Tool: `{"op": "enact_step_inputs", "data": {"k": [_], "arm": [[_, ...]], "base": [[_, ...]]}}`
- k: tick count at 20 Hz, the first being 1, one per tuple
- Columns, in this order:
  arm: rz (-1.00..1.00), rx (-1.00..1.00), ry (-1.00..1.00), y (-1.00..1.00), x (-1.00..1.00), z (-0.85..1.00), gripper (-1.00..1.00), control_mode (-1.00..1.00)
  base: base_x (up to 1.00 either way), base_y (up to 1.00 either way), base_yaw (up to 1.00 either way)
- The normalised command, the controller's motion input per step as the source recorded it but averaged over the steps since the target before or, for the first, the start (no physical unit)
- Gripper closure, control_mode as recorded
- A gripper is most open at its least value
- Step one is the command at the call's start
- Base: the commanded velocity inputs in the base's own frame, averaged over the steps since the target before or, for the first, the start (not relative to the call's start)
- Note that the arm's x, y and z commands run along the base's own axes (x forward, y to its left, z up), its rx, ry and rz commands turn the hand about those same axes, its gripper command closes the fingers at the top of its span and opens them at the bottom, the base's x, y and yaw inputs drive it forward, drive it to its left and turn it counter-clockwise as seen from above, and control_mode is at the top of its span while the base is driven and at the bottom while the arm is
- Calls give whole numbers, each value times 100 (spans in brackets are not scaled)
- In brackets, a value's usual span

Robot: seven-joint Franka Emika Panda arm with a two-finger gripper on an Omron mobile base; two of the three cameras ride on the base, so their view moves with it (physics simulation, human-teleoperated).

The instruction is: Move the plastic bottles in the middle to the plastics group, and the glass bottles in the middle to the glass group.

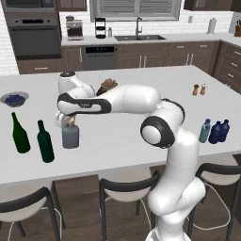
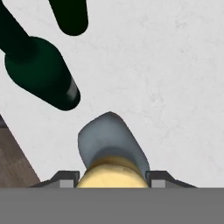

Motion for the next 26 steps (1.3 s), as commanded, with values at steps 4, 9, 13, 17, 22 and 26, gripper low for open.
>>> {"op": "enact_step_inputs", "data": {"k": [4, 9, 13, 17, 22, 26], "arm": [[0, 0, 0, 0, 0, -40, 100, -100], [0, 0, -2, 0, 0, -29, 100, -100], [0, 0, -4, 0, 0, -22, 100, -100], [0, 0, -2, 6, 18, -1, 100, -100], [0, 0, -2, 13, 26, 0, 100, -100], [0, 0, -1, 9, 17, 0, 100, -100]], "base": [[0, 0, 0], [0, 0, 0], [0, 0, 0], [0, 0, 0], [0, 0, 0], [0, 0, 0]]}}
